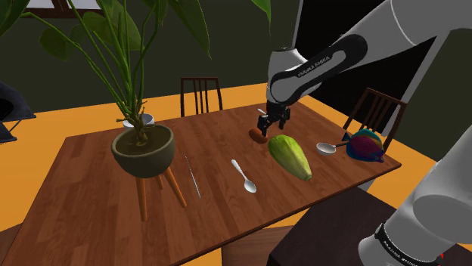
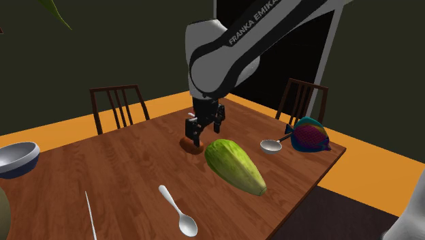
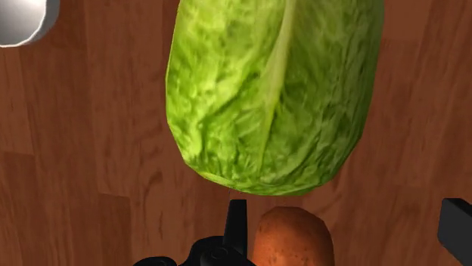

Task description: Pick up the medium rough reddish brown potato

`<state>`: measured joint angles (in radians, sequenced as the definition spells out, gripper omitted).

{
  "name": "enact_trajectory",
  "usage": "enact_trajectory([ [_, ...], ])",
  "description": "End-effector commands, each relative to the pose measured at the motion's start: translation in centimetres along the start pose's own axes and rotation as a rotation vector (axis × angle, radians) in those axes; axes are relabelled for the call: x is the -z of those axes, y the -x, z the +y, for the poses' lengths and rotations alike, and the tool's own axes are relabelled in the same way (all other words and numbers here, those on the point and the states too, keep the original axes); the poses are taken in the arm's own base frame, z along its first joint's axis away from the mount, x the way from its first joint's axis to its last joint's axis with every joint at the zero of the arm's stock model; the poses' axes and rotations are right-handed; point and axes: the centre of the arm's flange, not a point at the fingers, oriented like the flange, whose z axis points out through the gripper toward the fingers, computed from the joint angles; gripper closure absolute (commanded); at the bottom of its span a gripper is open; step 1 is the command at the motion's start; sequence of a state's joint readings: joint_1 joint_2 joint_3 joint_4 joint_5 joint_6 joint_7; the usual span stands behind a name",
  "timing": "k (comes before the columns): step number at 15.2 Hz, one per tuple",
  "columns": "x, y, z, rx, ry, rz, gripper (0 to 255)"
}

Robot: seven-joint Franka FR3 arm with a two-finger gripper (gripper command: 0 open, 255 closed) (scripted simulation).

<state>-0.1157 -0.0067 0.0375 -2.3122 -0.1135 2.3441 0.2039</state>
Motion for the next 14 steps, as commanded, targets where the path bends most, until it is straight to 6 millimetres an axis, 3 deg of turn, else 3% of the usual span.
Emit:
enact_trajectory([
  [1, -1.1, -2.1, 0.2, -0.029, -0.001, 0.02, 0],
  [6, -4.5, -6.9, 1.0, -0.098, -0.003, 0.064, 0],
  [14, -8.4, -6.7, 0.7, -0.098, -0.003, 0.064, 0],
])
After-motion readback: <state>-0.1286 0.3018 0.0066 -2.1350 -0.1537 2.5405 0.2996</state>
